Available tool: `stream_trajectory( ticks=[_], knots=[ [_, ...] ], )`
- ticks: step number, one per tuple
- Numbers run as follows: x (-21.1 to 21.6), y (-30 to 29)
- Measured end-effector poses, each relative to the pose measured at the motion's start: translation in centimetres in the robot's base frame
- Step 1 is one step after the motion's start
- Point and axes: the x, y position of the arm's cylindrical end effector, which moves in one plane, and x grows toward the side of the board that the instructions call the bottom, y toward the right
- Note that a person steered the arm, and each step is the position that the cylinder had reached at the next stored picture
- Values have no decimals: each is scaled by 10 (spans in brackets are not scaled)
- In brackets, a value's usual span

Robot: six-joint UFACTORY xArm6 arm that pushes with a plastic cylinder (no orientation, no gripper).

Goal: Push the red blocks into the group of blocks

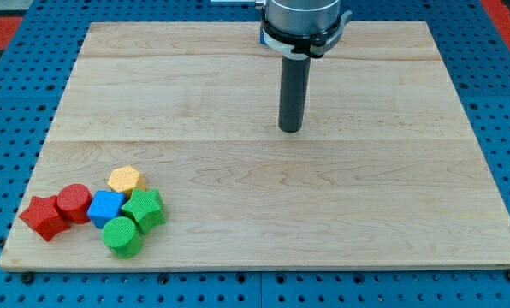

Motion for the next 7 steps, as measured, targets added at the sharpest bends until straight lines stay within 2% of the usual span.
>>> stream_trajectory(
  ticks=[1,2,3,5,6,7],
  knots=[
    [0,0],
    [20,-4],
    [71,-15],
    [91,-26],
    [96,-37],
    [67,-66]
  ],
)
